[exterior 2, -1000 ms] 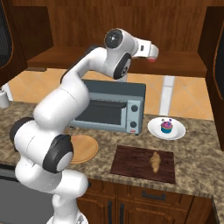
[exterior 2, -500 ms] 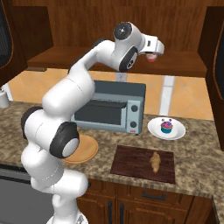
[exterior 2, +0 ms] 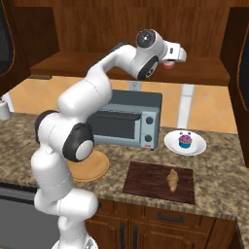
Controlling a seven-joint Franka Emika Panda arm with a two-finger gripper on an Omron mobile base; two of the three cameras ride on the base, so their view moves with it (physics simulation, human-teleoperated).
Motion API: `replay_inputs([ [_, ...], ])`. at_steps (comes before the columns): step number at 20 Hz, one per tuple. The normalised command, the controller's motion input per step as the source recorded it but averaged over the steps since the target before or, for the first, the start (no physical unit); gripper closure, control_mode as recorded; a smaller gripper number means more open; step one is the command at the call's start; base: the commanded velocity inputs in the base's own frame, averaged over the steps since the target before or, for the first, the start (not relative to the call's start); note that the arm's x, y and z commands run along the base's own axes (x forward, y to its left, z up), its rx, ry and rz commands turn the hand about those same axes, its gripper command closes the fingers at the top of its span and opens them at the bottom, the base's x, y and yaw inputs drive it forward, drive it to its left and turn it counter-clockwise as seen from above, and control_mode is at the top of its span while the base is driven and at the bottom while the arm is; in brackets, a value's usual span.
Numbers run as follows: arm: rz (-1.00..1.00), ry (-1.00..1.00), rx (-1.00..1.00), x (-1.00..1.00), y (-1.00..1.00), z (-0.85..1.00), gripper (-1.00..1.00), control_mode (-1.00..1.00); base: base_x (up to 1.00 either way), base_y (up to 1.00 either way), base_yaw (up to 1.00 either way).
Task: From the different types of pastries on the counter, select a croissant and place it on the cutting board. Then retrieve a jar of jam from the cabinet and place it alongside the croissant on the cutting board.
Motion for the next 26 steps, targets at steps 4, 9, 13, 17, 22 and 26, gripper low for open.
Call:
replay_inputs([
  [4, 0.01, 0.00, 0.00, 0.34, -0.04, 0.00, -1.00, -1.00, 0.00, 0.00, 0.00],
  [9, 0.00, 0.00, 0.00, 0.20, -0.15, 0.00, -1.00, -1.00, 0.00, 0.00, 0.00],
  [13, 0.00, 0.01, 0.00, 0.10, -0.07, 0.00, 1.00, -1.00, 0.00, 0.00, 0.00],
  [17, 0.00, 0.06, 0.00, 0.30, -0.40, -0.01, 1.00, -1.00, 0.00, 0.00, 0.00],
  [22, 0.00, 0.00, 0.00, 0.13, -0.24, 0.00, 1.00, -1.00, 0.00, 0.00, 0.00],
  [26, 0.00, 0.00, 0.02, -0.31, -0.06, 0.38, 1.00, -1.00, 0.00, 0.00, 0.00],
])
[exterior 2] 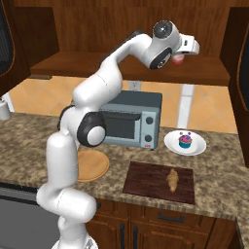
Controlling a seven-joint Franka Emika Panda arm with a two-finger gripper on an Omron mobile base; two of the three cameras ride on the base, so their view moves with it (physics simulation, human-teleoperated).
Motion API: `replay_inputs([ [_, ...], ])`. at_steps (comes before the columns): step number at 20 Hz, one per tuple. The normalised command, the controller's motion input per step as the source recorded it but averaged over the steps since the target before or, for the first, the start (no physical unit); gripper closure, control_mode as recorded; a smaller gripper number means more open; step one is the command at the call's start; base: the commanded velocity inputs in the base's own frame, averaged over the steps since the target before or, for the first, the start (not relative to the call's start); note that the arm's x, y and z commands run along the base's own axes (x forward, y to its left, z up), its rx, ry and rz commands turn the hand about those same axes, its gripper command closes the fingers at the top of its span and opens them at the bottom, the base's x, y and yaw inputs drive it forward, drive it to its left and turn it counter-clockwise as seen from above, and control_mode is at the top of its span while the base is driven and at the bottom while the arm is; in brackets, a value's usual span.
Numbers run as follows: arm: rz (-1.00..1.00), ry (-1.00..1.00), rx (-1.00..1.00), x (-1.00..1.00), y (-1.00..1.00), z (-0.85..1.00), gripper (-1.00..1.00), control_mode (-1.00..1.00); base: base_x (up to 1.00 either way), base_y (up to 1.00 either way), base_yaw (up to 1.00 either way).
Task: From the different types of pastries on the counter, select a croissant and place it on the cutting board. Then retrieve a jar of jam from the cabinet and place it alongside the croissant on the cutting board.
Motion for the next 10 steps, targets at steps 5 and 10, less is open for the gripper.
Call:
replay_inputs([
  [5, 0.00, 0.00, 0.04, -0.86, 0.00, 0.62, 1.00, -1.00, 0.00, 0.00, 0.00],
  [10, 0.00, -0.06, 0.00, -1.00, 0.00, -0.38, 1.00, -1.00, 0.00, 0.00, 0.00],
])
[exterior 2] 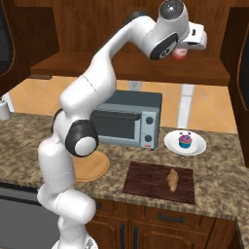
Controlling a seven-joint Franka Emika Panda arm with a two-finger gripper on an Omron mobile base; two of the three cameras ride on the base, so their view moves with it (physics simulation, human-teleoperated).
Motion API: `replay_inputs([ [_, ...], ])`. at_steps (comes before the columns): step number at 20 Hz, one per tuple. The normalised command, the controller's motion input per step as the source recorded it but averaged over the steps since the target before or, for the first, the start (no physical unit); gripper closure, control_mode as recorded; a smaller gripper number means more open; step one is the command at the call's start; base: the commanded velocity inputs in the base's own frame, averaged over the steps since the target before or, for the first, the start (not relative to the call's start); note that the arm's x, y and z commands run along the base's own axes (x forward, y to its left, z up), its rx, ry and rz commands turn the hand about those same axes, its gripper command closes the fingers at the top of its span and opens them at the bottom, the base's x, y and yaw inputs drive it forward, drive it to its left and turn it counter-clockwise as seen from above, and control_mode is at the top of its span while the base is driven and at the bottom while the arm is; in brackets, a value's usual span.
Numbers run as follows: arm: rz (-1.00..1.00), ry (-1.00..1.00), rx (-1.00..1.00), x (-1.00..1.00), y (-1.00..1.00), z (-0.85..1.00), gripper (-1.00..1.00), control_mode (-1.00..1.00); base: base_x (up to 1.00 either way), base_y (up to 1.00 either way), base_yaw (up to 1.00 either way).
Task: From the different types of pastries on the counter, select a croissant and place it on the cutting board. Then retrieve a jar of jam from the cabinet and place it alongside the croissant on the cutting board.
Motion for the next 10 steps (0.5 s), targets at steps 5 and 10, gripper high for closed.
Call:
replay_inputs([
  [5, 0.00, -0.01, 0.01, -1.00, 0.04, -0.62, 1.00, -1.00, 0.00, 0.00, 0.00],
  [10, 0.00, 0.00, 0.00, -1.00, 0.18, -0.64, 1.00, -1.00, 0.00, 0.00, 0.00],
])
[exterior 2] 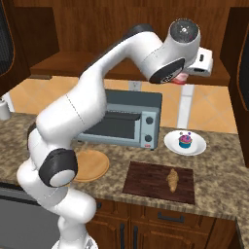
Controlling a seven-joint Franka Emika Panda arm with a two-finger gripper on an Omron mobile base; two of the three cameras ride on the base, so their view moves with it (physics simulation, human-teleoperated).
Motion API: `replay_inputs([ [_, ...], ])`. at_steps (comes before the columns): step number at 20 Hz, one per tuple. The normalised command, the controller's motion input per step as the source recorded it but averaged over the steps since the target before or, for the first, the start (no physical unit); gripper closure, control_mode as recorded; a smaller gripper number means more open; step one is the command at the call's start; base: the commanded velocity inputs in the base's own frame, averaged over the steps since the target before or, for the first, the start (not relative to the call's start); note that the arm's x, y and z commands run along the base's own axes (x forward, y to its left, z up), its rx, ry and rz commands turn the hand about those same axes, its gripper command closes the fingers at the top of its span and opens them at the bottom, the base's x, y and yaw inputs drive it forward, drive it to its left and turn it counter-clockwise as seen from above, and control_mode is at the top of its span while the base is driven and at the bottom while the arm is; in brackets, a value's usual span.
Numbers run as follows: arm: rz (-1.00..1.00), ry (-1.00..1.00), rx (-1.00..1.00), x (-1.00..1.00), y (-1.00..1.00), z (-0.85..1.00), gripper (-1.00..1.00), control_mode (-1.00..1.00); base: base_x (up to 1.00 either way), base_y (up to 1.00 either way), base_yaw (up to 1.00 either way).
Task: From the different types of pastries on the counter, select a croissant and place it on the cutting board. Then retrieve a jar of jam from the cabinet and place it alongside the croissant on the cutting board.
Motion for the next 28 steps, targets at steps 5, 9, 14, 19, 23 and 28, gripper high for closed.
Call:
replay_inputs([
  [5, 0.03, -0.04, -0.04, -1.00, 0.54, -0.64, 1.00, -1.00, 0.00, 0.00, 0.00],
  [9, 0.00, -0.21, -0.15, -1.00, 0.91, -0.70, 1.00, -1.00, 0.00, 0.00, 0.00],
  [14, -0.02, -0.40, -0.20, -1.00, 0.98, -0.91, 1.00, -1.00, 0.00, 0.00, 0.00],
  [19, -0.10, -0.31, -0.27, -1.00, 0.74, -1.00, 1.00, -1.00, 0.00, 0.00, 0.00],
  [23, -0.15, -0.17, -0.22, -0.94, 0.62, -0.89, 1.00, -1.00, 0.00, 0.00, 0.00],
  [28, -0.13, 0.19, -0.01, -0.45, 0.46, -0.18, 1.00, -1.00, 0.00, 0.00, 0.00],
])
